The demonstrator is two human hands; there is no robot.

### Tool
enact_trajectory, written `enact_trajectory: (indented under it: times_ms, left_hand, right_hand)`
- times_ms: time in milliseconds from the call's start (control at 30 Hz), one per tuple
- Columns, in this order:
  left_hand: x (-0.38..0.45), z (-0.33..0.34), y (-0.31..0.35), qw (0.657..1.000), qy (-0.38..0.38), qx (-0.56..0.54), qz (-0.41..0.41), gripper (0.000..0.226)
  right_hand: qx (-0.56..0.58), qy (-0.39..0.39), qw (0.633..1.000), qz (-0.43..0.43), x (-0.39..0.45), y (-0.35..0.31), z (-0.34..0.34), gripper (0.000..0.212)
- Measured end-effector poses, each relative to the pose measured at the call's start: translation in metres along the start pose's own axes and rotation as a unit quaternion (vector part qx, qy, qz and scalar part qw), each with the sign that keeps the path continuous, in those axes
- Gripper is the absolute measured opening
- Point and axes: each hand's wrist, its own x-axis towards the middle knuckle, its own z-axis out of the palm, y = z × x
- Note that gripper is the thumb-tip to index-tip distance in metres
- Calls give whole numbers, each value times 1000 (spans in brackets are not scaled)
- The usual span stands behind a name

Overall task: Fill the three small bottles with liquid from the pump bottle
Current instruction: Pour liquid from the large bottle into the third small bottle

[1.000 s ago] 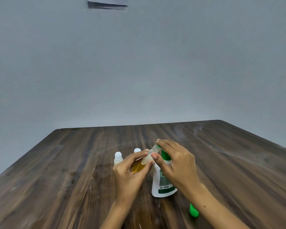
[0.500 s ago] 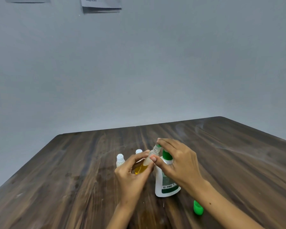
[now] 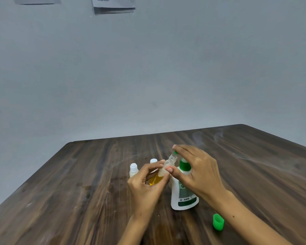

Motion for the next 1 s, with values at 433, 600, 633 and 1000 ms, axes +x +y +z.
enact_trajectory:
  times_ms: [433, 600, 633, 1000]
  left_hand:
    - [1, 4, 2, 999, 12, -21, -23, 30]
    - [0, 2, 1, 999, 19, -22, -22, 27]
    - [0, 3, 1, 999, 19, -21, -19, 27]
    - [1, 2, 1, 1000, 11, -4, 6, 26]
  right_hand:
    - [33, 3, 999, 13, -9, 2, 8, 79]
    - [31, 5, 999, 20, -3, 1, 6, 77]
    - [35, 6, 999, 18, -2, 1, 4, 78]
    - [55, 4, 998, 7, -4, 6, 7, 78]
